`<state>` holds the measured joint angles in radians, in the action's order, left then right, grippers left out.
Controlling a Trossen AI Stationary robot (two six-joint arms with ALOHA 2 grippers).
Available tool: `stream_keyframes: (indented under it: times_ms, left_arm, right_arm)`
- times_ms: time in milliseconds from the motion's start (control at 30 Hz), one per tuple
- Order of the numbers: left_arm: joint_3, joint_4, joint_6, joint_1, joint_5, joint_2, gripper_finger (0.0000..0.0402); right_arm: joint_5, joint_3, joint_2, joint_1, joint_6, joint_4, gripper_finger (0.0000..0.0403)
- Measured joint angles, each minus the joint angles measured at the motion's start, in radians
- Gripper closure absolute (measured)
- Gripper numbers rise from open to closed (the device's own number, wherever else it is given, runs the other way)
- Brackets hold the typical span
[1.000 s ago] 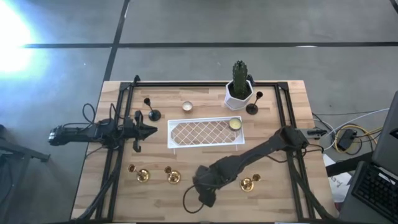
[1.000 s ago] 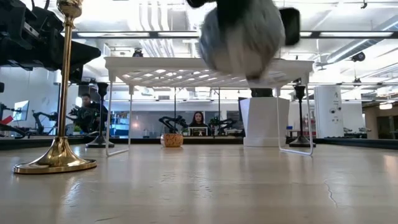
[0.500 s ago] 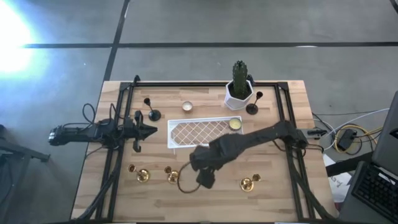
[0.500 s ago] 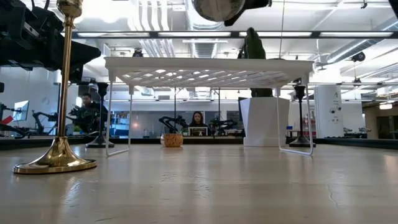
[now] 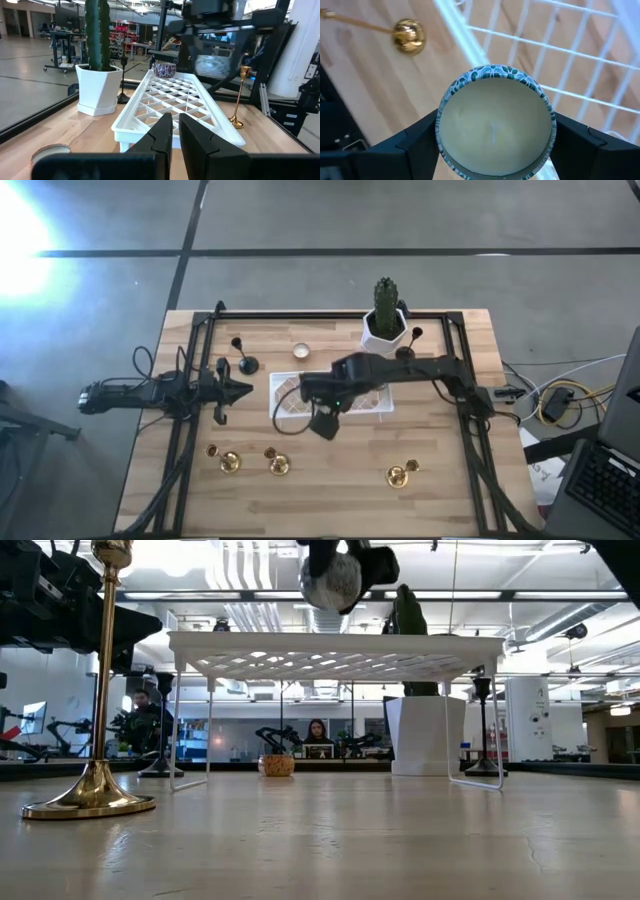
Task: Pick & Place candle stick holders
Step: Put the blue scented candle on the shelf
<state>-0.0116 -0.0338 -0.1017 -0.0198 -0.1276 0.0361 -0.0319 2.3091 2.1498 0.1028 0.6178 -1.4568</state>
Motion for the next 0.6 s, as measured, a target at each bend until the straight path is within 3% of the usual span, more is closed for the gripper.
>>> stream_keyframes:
  times_ms: [600]
  left_arm:
    - [0.0,0.0,0.0,0.0,0.0,0.0,0.0365]
  right_arm:
    - [0.053,-0.127,0.001,-0.055,-0.027,-0.002,0.0113]
